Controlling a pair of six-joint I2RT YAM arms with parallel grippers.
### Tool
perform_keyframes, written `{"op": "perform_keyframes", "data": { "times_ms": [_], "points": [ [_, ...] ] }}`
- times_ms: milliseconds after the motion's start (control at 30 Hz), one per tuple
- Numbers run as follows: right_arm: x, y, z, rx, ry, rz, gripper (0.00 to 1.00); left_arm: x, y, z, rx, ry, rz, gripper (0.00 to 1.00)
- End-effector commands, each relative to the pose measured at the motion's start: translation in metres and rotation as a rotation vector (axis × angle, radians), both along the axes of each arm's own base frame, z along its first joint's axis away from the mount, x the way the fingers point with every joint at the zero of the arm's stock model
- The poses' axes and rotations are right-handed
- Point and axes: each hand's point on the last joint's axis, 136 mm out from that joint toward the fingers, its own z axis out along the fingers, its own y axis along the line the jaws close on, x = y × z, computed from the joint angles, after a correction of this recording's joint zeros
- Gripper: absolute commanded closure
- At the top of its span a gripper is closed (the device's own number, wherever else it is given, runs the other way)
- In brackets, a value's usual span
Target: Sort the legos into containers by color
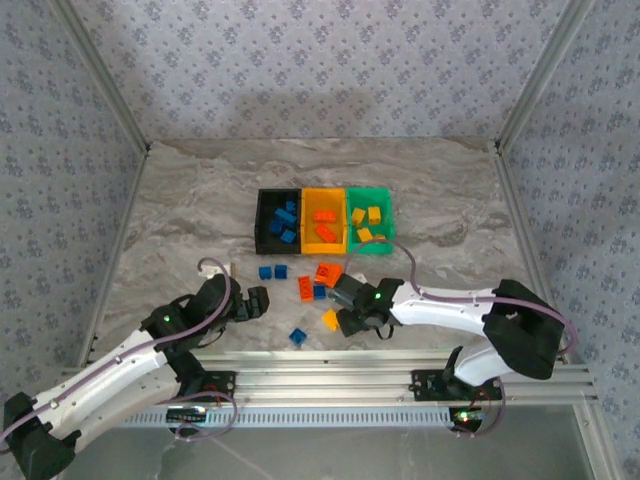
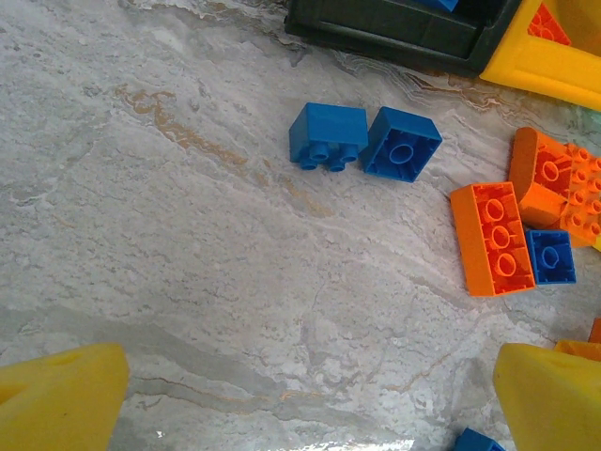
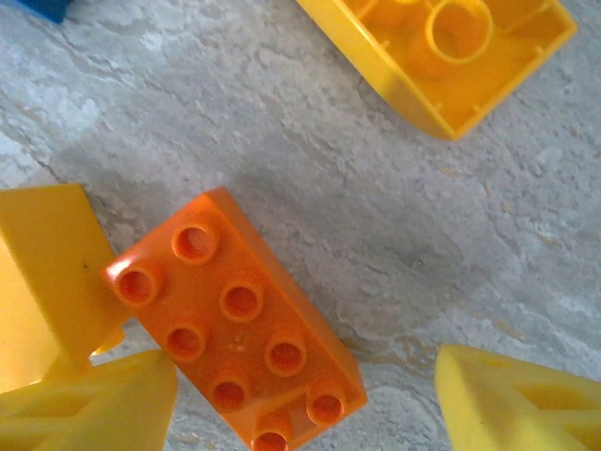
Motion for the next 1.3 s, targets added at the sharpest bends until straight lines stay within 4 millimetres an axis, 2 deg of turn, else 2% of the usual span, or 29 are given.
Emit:
{"op": "perform_keyframes", "data": {
  "times_ms": [0, 267, 400, 533, 667, 800, 867, 967, 1000, 1100, 1167, 1267],
  "points": [
    [0.006, 0.0, -0.003, -0.019, -0.011, 0.018, 0.27, 0.0, 0.004, 0.001, 0.0, 0.002, 0.017, 0.0],
    [0.002, 0.0, -0.017, 0.019, 0.056, 0.012, 0.45, 0.001, 0.002, 0.002, -0.005, -0.002, 0.014, 0.0],
    [-0.001, -0.005, -0.012, 0.029, 0.052, 0.003, 0.57, 0.001, 0.002, 0.001, -0.003, 0.0, 0.012, 0.0],
    [-0.004, -0.011, 0.004, 0.061, 0.041, -0.014, 0.64, 0.002, 0.001, 0.003, -0.005, -0.004, 0.007, 0.0],
    [0.009, -0.01, 0.041, 0.13, -0.022, -0.026, 0.65, 0.003, -0.001, 0.002, -0.005, -0.003, 0.004, 0.0],
    [0.038, 0.011, 0.088, 0.248, -0.101, -0.031, 0.66, 0.004, -0.003, -0.002, -0.005, 0.009, 0.006, 0.0],
    [0.06, 0.029, 0.111, 0.308, -0.139, -0.029, 0.66, 0.005, -0.004, -0.005, -0.005, 0.017, 0.009, 0.0],
    [0.097, 0.055, 0.132, 0.346, -0.194, -0.039, 0.66, 0.004, -0.006, -0.01, -0.007, 0.03, 0.01, 0.0],
    [0.108, 0.06, 0.135, 0.35, -0.206, -0.048, 0.66, 0.004, -0.006, -0.01, -0.007, 0.031, 0.008, 0.0],
    [0.158, 0.072, 0.143, 0.341, -0.255, -0.112, 0.66, 0.004, -0.006, -0.01, -0.002, 0.033, 0.002, 0.0],
    [0.188, 0.074, 0.134, 0.307, -0.268, -0.16, 0.66, 0.004, -0.007, -0.01, 0.0, 0.033, -0.002, 0.0],
    [0.222, 0.078, 0.12, 0.283, -0.257, -0.219, 0.65, 0.004, -0.008, -0.009, -0.002, 0.032, -0.01, 0.0]
  ]
}}
